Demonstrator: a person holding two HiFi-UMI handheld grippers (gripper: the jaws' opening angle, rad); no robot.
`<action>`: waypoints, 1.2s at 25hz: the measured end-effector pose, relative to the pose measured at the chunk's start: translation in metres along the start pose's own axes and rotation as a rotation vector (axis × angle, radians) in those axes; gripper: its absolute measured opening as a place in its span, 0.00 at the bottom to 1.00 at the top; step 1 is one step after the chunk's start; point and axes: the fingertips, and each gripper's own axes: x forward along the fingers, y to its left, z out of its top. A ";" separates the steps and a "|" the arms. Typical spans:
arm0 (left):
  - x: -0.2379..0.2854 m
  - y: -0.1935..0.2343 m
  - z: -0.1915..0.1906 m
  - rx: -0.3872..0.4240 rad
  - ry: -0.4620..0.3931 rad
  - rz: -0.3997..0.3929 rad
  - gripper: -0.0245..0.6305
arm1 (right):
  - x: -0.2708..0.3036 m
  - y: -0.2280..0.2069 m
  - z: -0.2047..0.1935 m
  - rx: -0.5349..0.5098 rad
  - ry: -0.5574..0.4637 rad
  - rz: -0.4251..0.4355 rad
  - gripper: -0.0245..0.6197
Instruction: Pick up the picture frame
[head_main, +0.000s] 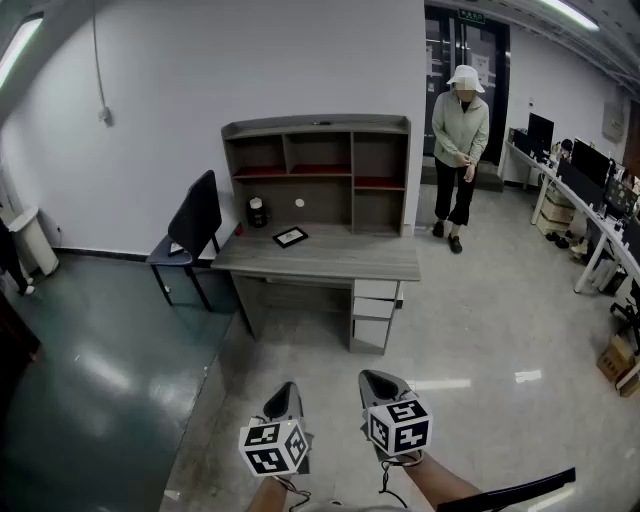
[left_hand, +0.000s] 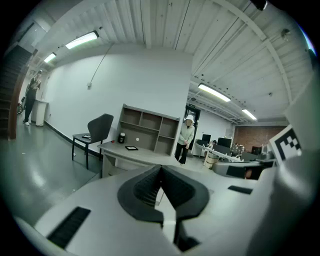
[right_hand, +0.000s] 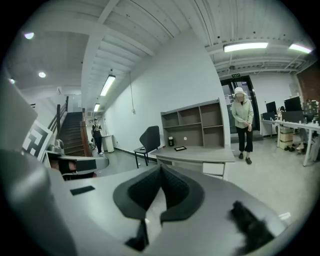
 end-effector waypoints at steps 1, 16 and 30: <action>0.001 0.003 0.001 -0.001 -0.002 0.000 0.05 | 0.003 0.002 0.000 -0.003 0.001 0.000 0.09; 0.020 0.048 0.010 0.036 0.035 -0.031 0.06 | 0.041 0.021 0.004 0.044 -0.029 -0.046 0.09; 0.058 0.071 -0.028 -0.061 0.114 -0.008 0.05 | 0.074 -0.004 -0.021 0.096 0.040 -0.064 0.09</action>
